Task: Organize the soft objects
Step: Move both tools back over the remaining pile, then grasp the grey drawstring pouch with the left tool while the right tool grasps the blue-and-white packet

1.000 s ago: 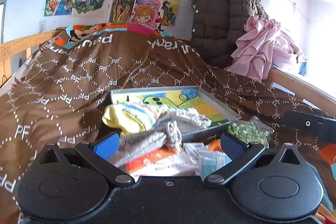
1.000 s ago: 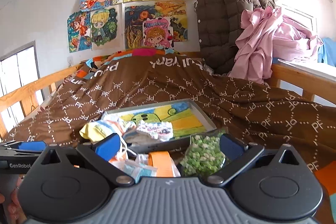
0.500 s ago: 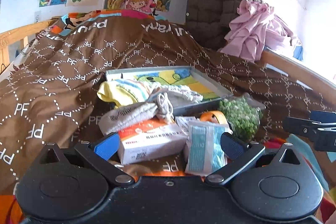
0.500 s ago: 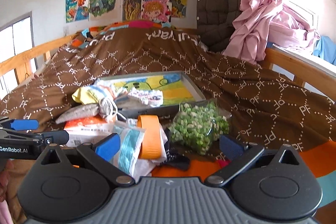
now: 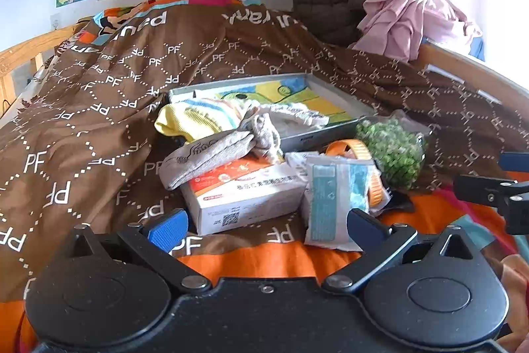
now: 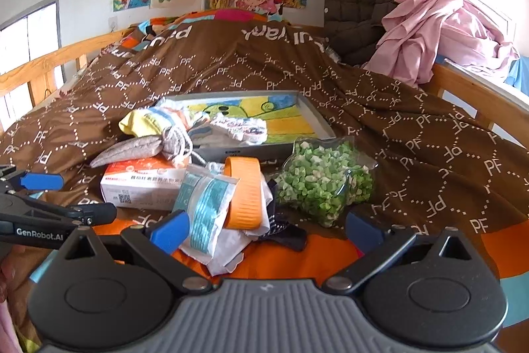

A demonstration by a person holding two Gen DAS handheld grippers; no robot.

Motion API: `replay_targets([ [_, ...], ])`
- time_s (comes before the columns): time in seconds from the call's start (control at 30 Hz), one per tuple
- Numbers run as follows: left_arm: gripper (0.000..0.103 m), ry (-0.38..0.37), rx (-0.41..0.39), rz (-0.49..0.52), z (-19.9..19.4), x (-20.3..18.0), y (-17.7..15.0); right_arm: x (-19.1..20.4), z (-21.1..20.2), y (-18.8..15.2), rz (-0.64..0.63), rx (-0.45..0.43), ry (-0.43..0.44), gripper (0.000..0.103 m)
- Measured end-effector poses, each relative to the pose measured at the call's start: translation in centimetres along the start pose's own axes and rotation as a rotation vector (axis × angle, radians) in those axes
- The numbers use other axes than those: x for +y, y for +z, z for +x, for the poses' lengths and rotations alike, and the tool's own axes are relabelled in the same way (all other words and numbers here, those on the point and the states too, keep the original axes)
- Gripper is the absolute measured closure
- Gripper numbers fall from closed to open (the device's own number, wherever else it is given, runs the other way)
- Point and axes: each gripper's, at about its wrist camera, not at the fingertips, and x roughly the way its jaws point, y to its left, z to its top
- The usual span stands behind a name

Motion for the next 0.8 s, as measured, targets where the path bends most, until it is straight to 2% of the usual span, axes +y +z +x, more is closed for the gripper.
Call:
replay_targets([
  [0.4,0.001,0.069,0.060,0.007,0.8,0.3,0.0,1.7,2.1,-0.9,-0.057,0.104,0.049,0.000],
  [0.67,0.001,0.085,0.091,0.004,1.2,1.2,1.0,2.9,3.7,-1.1,-0.077,0.101,0.126,0.000],
  [0.8,0.001,0.076,0.092,0.072,1.9,1.6,2.6,3.6,5.0,-1.1,-0.099,0.096,0.129,0.000],
])
